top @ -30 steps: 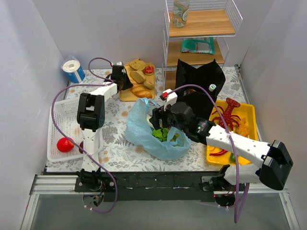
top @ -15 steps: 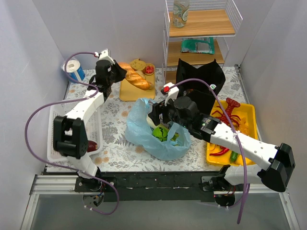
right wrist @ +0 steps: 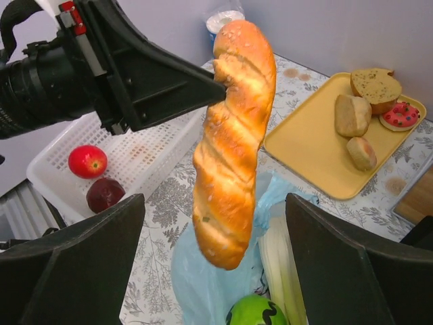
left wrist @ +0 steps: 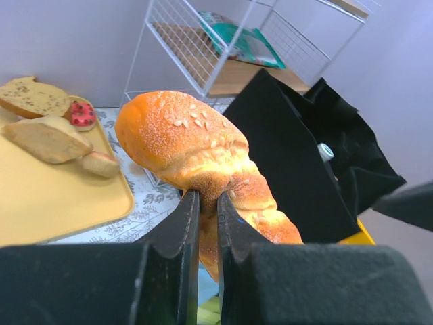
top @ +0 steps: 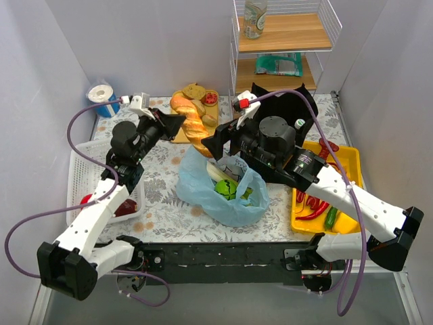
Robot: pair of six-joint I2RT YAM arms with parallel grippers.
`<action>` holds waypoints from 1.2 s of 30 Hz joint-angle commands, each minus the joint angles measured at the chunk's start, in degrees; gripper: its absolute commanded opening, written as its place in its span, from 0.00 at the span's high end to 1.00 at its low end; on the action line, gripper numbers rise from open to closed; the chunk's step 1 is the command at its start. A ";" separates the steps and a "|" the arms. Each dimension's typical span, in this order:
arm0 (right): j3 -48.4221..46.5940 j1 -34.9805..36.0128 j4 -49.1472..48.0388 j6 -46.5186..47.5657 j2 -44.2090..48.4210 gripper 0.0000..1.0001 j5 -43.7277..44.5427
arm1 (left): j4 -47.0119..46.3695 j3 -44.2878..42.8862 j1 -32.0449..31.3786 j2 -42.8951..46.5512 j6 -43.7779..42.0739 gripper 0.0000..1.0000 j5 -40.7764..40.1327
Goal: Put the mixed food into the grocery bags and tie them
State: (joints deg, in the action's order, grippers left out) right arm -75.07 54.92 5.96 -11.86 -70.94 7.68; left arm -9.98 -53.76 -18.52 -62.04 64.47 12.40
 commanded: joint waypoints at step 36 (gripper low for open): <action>12.22 -10.09 0.81 -0.45 15.65 0.99 -1.36 | 6.29 9.29 -16.10 0.26 -5.05 0.16 -3.52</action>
State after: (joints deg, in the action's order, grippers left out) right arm -63.77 44.71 7.77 -13.26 -56.21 4.86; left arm -4.67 -43.53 -32.84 -60.16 59.83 12.40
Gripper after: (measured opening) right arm 0.092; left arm 0.862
